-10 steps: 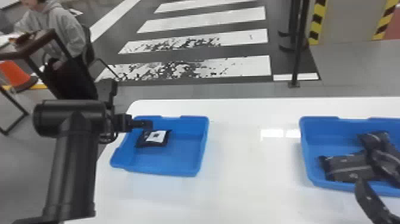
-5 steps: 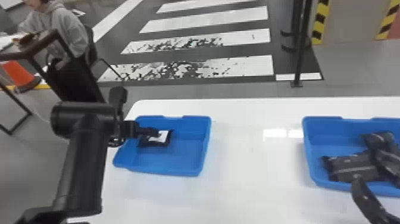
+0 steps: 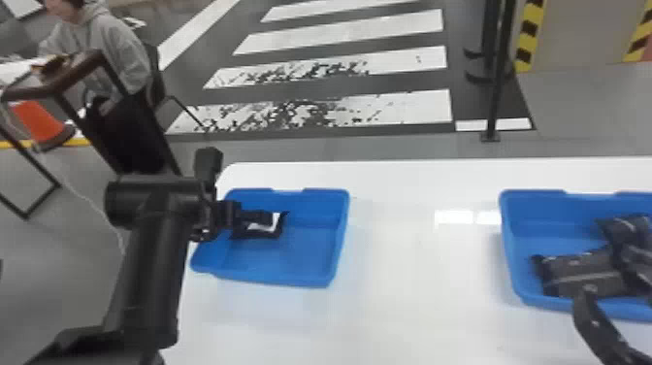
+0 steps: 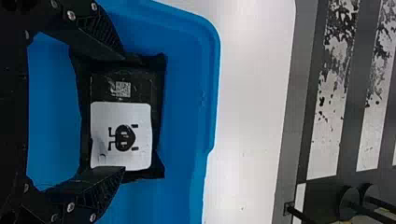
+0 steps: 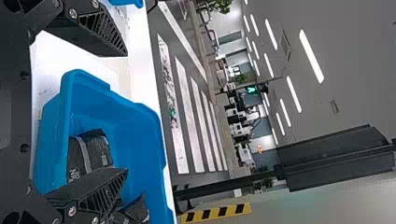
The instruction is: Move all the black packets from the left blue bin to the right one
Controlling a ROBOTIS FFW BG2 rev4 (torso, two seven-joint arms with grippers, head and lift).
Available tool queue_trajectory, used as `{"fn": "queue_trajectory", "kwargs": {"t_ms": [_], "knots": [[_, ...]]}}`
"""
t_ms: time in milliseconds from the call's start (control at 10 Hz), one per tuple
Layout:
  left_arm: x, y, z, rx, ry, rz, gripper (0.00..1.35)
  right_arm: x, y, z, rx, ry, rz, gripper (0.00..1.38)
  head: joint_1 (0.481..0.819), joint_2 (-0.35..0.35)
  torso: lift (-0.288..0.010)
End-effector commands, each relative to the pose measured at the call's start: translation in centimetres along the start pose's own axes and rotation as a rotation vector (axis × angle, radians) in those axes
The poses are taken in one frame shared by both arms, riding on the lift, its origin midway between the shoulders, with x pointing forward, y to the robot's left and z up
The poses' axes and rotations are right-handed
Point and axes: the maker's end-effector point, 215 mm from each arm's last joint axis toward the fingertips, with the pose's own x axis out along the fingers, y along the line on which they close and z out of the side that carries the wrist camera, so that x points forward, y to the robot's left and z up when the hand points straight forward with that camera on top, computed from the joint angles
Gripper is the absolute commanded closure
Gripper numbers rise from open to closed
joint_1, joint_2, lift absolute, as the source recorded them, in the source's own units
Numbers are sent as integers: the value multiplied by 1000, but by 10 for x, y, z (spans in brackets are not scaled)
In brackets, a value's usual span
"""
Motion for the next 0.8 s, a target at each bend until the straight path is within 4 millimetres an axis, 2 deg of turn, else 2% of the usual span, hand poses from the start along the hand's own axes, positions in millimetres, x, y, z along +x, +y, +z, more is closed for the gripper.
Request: {"fn": "queue_trajectory", "kwargs": {"t_ms": [0,200,300,400,500,600,700], "knots": [[0,-2,4,0,-5,3,202,3,4,-1,15,-3,8,150,695,289,-121],[1,4,-6,-18,21,20,335,4,4,-3,30,-2,15,157,695,289,-121],[4,1,-14,-36,39,23,484,3,4,-8,40,6,17,165,695,294,-121],[7,-4,-19,-55,55,19,575,4,4,-9,46,9,19,170,695,299,-121],[7,0,-22,-63,71,34,671,7,5,-11,49,11,26,173,695,297,-121],[6,5,-24,-46,87,63,980,8,5,-12,55,10,28,173,695,296,-121],[8,7,-20,-22,77,81,1225,5,5,-14,71,10,27,179,695,300,-121]]}}
